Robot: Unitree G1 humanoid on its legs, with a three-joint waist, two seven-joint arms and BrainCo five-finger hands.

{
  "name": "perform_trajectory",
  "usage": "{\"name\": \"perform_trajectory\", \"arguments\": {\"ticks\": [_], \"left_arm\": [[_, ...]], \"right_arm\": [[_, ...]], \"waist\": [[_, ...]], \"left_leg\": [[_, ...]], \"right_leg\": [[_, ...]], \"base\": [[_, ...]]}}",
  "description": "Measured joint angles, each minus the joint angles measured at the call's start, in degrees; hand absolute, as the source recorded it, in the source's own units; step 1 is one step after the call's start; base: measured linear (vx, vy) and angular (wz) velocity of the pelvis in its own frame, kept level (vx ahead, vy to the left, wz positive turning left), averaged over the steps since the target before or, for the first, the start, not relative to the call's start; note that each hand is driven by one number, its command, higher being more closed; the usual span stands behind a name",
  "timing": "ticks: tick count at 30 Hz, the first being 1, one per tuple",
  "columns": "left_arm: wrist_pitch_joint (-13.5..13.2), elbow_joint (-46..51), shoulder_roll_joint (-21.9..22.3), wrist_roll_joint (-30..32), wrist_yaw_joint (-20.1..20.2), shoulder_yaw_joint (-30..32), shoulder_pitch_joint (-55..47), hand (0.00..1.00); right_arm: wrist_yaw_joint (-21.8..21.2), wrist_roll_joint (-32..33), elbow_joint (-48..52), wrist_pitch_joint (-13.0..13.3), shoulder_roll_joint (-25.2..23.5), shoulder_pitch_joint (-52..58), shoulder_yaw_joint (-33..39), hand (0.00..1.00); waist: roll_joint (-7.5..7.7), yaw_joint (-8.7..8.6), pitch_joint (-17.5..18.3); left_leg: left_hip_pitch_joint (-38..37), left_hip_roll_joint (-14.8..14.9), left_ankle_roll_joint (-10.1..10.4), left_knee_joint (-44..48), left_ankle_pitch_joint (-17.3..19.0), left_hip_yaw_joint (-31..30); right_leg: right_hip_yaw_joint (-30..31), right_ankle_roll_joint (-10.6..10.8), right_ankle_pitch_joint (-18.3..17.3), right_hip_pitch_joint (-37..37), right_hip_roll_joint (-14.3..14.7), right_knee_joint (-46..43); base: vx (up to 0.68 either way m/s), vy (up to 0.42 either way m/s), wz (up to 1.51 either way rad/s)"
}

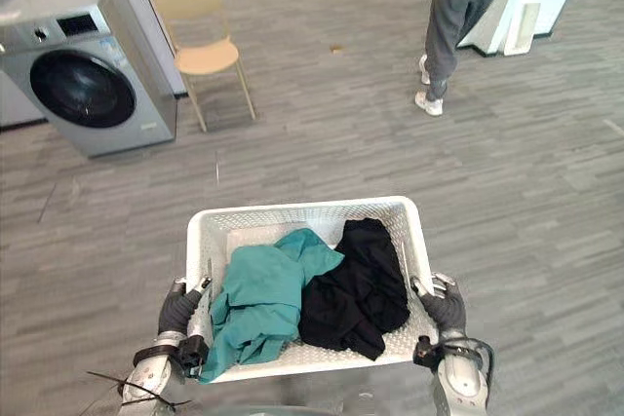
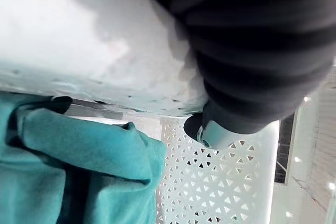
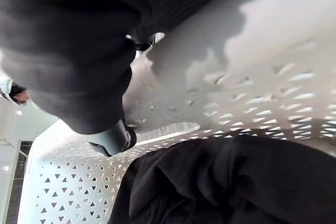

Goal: Pick up the laundry basket with both hands and put the clothes into the washing machine.

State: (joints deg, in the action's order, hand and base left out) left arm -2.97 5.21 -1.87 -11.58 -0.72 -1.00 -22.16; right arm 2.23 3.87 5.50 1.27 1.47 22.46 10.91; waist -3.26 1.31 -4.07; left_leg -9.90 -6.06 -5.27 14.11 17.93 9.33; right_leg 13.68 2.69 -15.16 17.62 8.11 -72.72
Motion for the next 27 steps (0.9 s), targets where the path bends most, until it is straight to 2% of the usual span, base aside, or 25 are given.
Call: {"name": "perform_trajectory", "arguments": {"ticks": [1, 2, 3, 4, 5, 6, 7, 8, 10, 11, 12, 13, 14, 15, 16, 17, 18, 19, 20, 22, 23, 24, 25, 26, 27], "left_arm": [[0.0, 0.0, -0.6, 0.0, 0.0, 0.1, 1.0, 1.0], [0.0, -0.1, -0.8, 0.0, 0.0, -0.2, 2.9, 1.0], [0.0, -0.4, -0.8, 0.0, 0.3, -1.0, 4.4, 1.0], [0.0, -0.6, -0.7, 0.0, 0.4, -1.2, 4.9, 1.0], [0.0, -0.6, -0.6, 0.0, 0.5, -1.9, 5.2, 1.0], [0.1, -1.7, 0.8, -0.1, 0.3, -2.0, 5.3, 1.0], [0.3, -1.8, 1.1, 0.0, 0.2, -1.6, 5.2, 1.0], [0.4, -2.4, -0.3, 0.0, 0.1, -1.1, 6.1, 1.0], [0.2, -2.1, -0.4, 0.0, 0.0, -0.8, 5.8, 1.0], [-0.1, -1.4, -0.3, 0.0, 0.0, -0.7, 4.8, 1.0], [-0.5, 0.7, 0.5, -0.2, 0.3, -0.5, 2.5, 1.0], [-1.0, 1.8, 1.6, -0.2, 0.5, -0.5, 1.4, 1.0], [-1.1, 1.9, 2.2, -0.2, 0.5, -0.2, 1.0, 1.0], [-0.7, 1.9, 2.0, -0.2, 0.6, 0.7, 0.9, 1.0], [-0.5, 1.8, 1.3, -0.2, 0.6, 1.3, 0.6, 1.0], [-0.5, 1.8, 1.1, -0.2, 0.5, 1.6, 0.4, 1.0], [-0.5, 1.8, 1.0, -0.2, 0.5, 1.7, 0.4, 1.0], [-0.5, 1.8, 1.0, -0.2, 0.6, 1.4, 0.5, 1.0], [-0.7, 1.9, 1.5, -0.3, 0.5, 0.9, 0.8, 1.0], [-0.9, 1.9, 1.5, -0.4, 0.3, 0.5, 0.8, 1.0], [-0.8, 1.4, 0.8, -0.5, 0.0, 0.0, 0.4, 1.0], [-0.5, 1.3, 0.3, -0.4, -0.1, 0.0, 0.3, 1.0], [-0.5, 1.3, -0.3, -0.4, 0.0, -0.2, 0.3, 1.0], [-0.5, 1.4, -0.6, -0.4, 0.0, -0.3, 0.4, 1.0], [-0.5, 1.4, -0.6, -0.4, -0.1, -0.4, 0.7, 1.0]], "right_arm": [[0.0, 0.0, 0.7, 0.1, -0.5, 0.0, 0.2, 1.0], [0.0, 0.1, 2.2, 0.6, -1.1, 0.6, 0.9, 1.0], [0.1, 0.3, 2.8, 1.4, -1.1, 0.8, 2.2, 1.0], [0.1, 0.3, 2.8, 1.5, -1.0, 0.9, 2.8, 1.0], [0.5, 0.6, 2.9, 1.7, -0.5, 0.9, 3.0, 1.0], [0.5, 1.3, 2.6, 1.8, 1.6, 1.1, 3.0, 1.0], [0.5, 1.3, 2.5, 1.0, 2.0, 0.2, 2.6, 1.0], [0.4, 1.4, 2.5, 0.3, 1.3, -0.5, 1.8, 1.0], [0.4, 2.2, 2.6, 0.4, 0.7, 0.3, 1.4, 1.0], [0.2, 2.3, 2.8, 0.6, 1.1, 0.4, 0.9, 1.0], [0.1, 3.0, 3.2, 1.5, 2.0, 0.5, 0.3, 1.0], [0.2, 3.8, 3.0, 2.0, 2.9, 0.4, 0.1, 1.0], [0.2, 3.8, 2.3, 1.9, 3.5, -0.5, 0.0, 1.0], [0.3, 3.8, 1.7, 1.4, 3.7, -1.2, -1.0, 1.0], [0.5, 3.8, 1.7, 1.0, 3.1, -1.3, -1.8, 1.0], [0.5, 3.8, 1.7, 0.9, 2.9, -1.3, -2.1, 1.0], [0.7, 3.8, 1.7, 0.8, 2.9, -1.2, -2.3, 1.0], [1.0, 3.8, 1.7, 0.8, 2.9, -1.2, -2.2, 1.0], [1.7, 3.7, 1.8, 0.8, 3.4, -1.8, -1.8, 1.0], [2.0, 3.5, 2.0, 0.9, 3.7, -1.8, -1.7, 1.0], [2.7, 2.7, 1.9, 0.6, 3.0, -0.6, -1.8, 1.0], [2.7, 2.3, 1.9, 0.4, 2.2, -0.2, -1.8, 1.0], [2.7, 2.2, 1.9, 0.4, 1.6, 0.2, -1.8, 1.0], [2.5, 2.2, 2.0, 0.4, 1.3, 0.3, -1.6, 1.0], [2.4, 2.2, 2.1, 0.6, 1.3, 0.3, -1.4, 1.0]], "waist": [[0.24, -0.42, -0.1], [0.49, -1.06, -0.2], [0.75, -1.97, -0.4], [0.6, -2.25, -0.3], [0.67, -2.52, 0.1], [-1.05, -3.16, 0.3], [-2.59, -2.95, 1.0], [-1.38, -3.12, 0.4], [0.71, -4.09, 0.0], [1.18, -4.12, -0.2], [0.09, -3.94, 0.8], [-1.02, -3.72, 0.5], [-2.64, -2.87, 0.8], [-3.91, -1.14, 0.8], [-3.29, -0.05, 0.5], [-2.61, 0.15, 0.3], [-0.87, 0.84, 0.3], [0.02, 1.12, 0.3], [1.25, 1.15, 0.3], [1.26, 1.11, 0.4], [0.95, 1.06, 1.4], [1.81, 0.76, 2.0], [2.14, 0.37, 2.6], [2.42, -0.61, 2.8], [2.52, -0.34, 2.9]], "left_leg": [[-1.6, -0.5, 0.4, -0.8, -1.2, -0.1], [-3.7, -0.7, 0.4, -0.4, -1.8, -0.4], [-6.1, -1.0, 0.5, 0.8, -1.7, -1.1], [-7.8, -1.0, 0.9, 1.2, -1.4, -1.6], [-9.4, -1.0, 2.1, 2.3, -0.7, -2.3], [-11.7, 0.0, 3.5, 5.8, 0.3, -4.6], [-11.4, 1.3, 4.1, 8.9, -0.3, -6.1], [-9.5, 3.0, 1.9, 14.8, 1.4, -6.1], [-6.3, 5.6, 2.0, 22.7, -0.4, -8.0], [-5.6, 6.2, 1.2, 25.4, -2.4, -8.3], [-1.9, 8.3, 3.4, 33.5, -8.5, -9.5], [1.7, 10.7, 4.1, 42.4, -10.0, -9.2], [4.2, 12.6, 4.4, 46.7, -9.7, -8.9], [8.8, 14.3, 5.2, 52.2, -9.0, -8.3], [12.7, 15.1, 5.2, 51.7, -7.3, -6.8], [14.3, 15.1, 5.3, 50.1, -5.8, -5.8], [17.7, 14.4, 4.8, 44.2, -2.7, -3.4], [19.3, 13.6, 4.7, 40.1, -1.7, -2.7], [22.6, 11.4, 4.9, 25.1, -1.8, -3.1], [23.2, 10.1, 7.3, 13.5, -5.4, -4.2], [21.7, 10.2, 6.2, 5.4, -14.4, -3.2], [20.9, 9.6, 5.7, 4.7, -14.5, -2.5], [20.1, 9.4, 5.3, 3.4, -14.4, -2.1], [18.6, 9.5, 5.2, 0.8, -14.4, -2.0], [16.7, 9.6, 5.2, -1.8, -14.4, -0.9]], "right_leg": [[-2.0, -1.2, -1.6, 2.2, 0.8, 3.2], [-4.6, -3.7, -2.8, 5.2, 2.4, 13.2], [-7.1, -4.7, -2.0, 6.9, 3.5, 24.1], [-7.7, -5.9, -0.5, 7.7, 4.2, 29.4], [-8.1, -6.4, 3.6, 8.7, 5.2, 37.2], [-9.7, -9.8, 12.3, 7.9, 6.8, 40.2], [-10.1, -11.9, 10.4, 7.2, 7.2, 39.1], [-8.7, -13.2, 8.4, 6.0, 6.6, 37.0], [-7.7, -14.2, 8.0, 2.0, 3.2, 33.8], [-8.9, -15.1, 8.6, 2.4, 2.5, 29.5], [-10.5, -12.7, 6.4, 0.3, 0.9, 36.2], [-7.2, -9.4, 1.8, -4.5, 2.4, 41.2], [-6.0, -9.7, 1.8, -6.3, 3.8, 43.0], [-4.9, -10.6, 2.5, -10.3, 4.7, 47.4], [-3.0, -10.8, 3.3, -15.2, 4.4, 51.9], [-2.3, -11.0, 3.5, -17.5, 3.6, 54.0], [-0.6, -11.0, 3.6, -21.1, 1.6, 57.3], [0.2, -10.8, 3.7, -22.6, 0.5, 58.5], [1.8, -8.8, 3.4, -24.7, -1.8, 59.0], [3.0, -5.6, 1.5, -25.3, -2.1, 56.9], [5.6, -1.9, -2.0, -25.6, -1.4, 50.5], [6.6, -1.5, -1.8, -24.6, -1.7, 48.0], [7.5, -0.1, -0.9, -23.0, -1.2, 45.0], [8.7, 0.0, -0.8, -21.3, -1.2, 42.1], [9.6, -0.8, -3.1, -20.2, -2.4, 43.4]], "base": [[0.66, 0.232, 0.5], [0.69, 0.209, 0.6], [0.72, 0.197, 0.69], [0.76, 0.193, 0.64], [0.76, 0.162, 0.55], [0.91, 0.228, 0.34], [0.88, 0.199, 0.45], [0.71, 0.143, 0.62], [0.62, -0.04, 1.0], [0.51, -0.136, 0.92], [0.26, -0.139, 0.64], [0.04, -0.071, 0.42], [0.25, 0.041, -0.23], [0.44, 0.101, -0.57], [0.55, 0.127, -0.54], [0.49, 0.114, -0.45], [0.39, 0.112, -0.36], [0.57, 0.171, -0.55], [0.46, 0.153, -0.49], [0.51, 0.193, -0.61], [0.57, 0.22, -0.59], [0.59, 0.213, -0.49], [0.3, 0.088, -0.09], [0.35, 0.11, -0.34], [0.37, 0.118, -0.46]]}}
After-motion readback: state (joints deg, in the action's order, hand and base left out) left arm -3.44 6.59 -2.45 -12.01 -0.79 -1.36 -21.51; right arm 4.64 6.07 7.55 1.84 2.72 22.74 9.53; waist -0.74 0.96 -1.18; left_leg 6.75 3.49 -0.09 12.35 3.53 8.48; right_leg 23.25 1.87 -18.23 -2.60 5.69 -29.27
